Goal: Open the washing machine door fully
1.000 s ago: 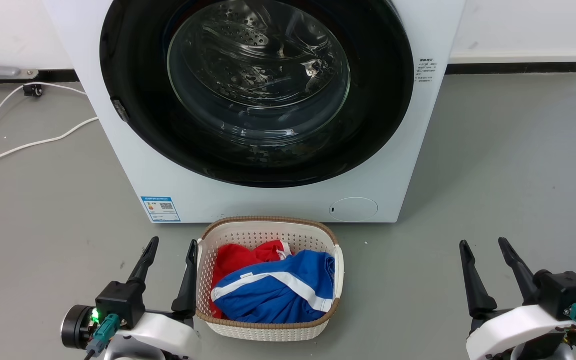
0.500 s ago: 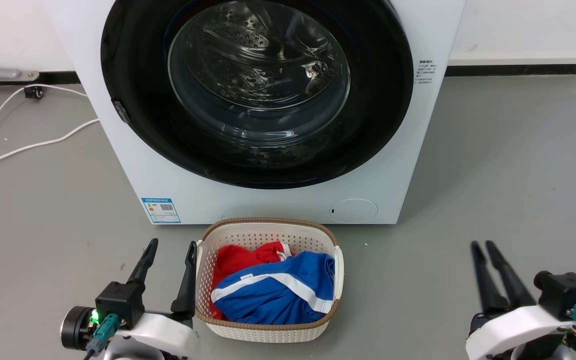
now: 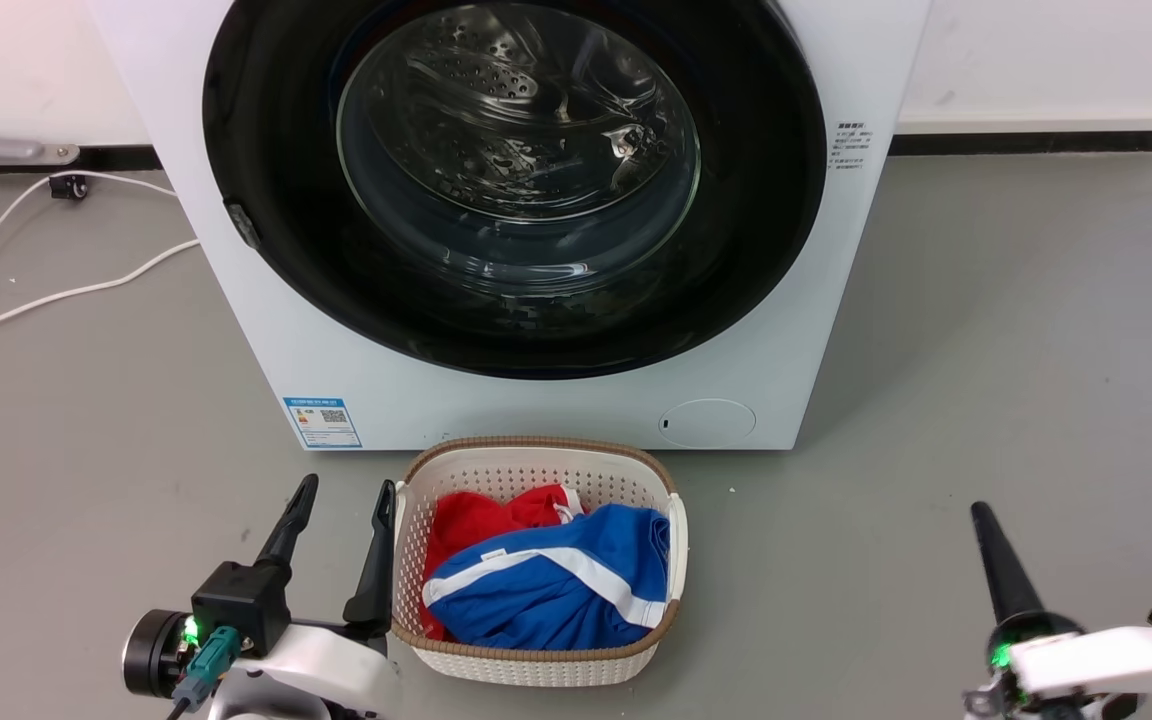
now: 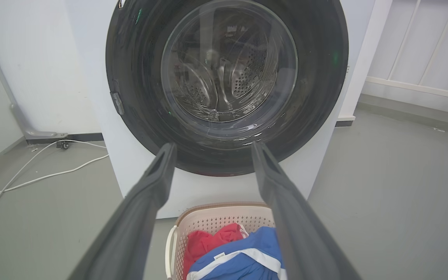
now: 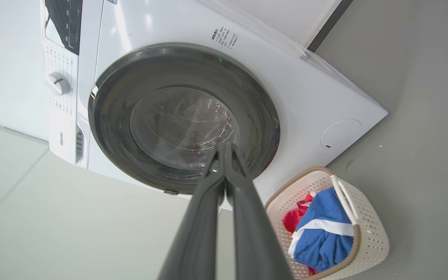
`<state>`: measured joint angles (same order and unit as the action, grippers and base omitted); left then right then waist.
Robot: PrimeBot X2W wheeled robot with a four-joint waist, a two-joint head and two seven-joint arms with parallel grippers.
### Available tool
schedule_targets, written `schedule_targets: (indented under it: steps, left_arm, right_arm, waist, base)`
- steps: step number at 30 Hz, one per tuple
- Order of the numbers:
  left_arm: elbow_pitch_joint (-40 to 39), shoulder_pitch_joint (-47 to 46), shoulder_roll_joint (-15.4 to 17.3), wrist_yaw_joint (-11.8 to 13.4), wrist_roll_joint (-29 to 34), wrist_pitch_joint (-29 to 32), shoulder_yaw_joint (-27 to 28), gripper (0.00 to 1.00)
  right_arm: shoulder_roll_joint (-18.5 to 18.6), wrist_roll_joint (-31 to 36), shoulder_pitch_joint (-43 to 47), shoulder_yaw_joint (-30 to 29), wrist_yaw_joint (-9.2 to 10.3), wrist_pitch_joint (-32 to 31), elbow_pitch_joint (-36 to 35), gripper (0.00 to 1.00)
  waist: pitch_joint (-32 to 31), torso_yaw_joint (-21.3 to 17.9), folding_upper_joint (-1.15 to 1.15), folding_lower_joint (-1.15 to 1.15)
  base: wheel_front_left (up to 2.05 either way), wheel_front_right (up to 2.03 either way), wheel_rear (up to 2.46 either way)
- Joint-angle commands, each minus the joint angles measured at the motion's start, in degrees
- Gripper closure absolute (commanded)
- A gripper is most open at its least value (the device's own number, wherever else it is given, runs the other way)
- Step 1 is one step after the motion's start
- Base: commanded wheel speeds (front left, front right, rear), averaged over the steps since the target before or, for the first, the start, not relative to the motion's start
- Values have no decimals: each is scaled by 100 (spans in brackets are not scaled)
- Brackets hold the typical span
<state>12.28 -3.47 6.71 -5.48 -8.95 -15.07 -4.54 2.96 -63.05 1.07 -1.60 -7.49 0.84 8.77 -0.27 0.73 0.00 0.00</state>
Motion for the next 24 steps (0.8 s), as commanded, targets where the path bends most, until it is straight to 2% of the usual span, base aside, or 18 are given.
schedule_targets:
  steps: [1,5,8,11,15,24]
  left_arm:
    - [-8,-61,6,1,-17,-14,-1,0]
    - [-64,-115,8,-6,-17,-14,-13,0]
    - [-113,-196,0,-35,-36,-14,-37,0]
    - [-188,-309,20,-41,-60,-14,-14,0]
    - [-343,-502,25,-47,-47,-14,28,0]
    - [-735,-1009,29,-87,33,-14,-16,0]
  right_arm:
    - [-12,-499,-119,-34,-1,-28,39,100]
    - [-9,-2405,-287,-170,-1,-167,172,100]
    - [-8,-3357,-487,-314,-1,-282,263,100]
    - [34,-3835,-832,-444,-1,-439,417,100]
    - [286,-4201,-1513,-424,-1,-666,813,100]
    - [1086,-5059,-3364,-126,-1,-1037,1987,100]
  waist:
    - [11,-2,0,0]
    - [121,-15,0,0]
    - [247,9,0,0]
    - [470,19,0,0]
    - [837,19,0,0]
    - [1769,77,0,0]
  base:
    - [0,0,0]
    - [0,0,0]
    - [0,0,0]
    - [0,0,0]
    - [0,0,0]
    - [0,0,0]
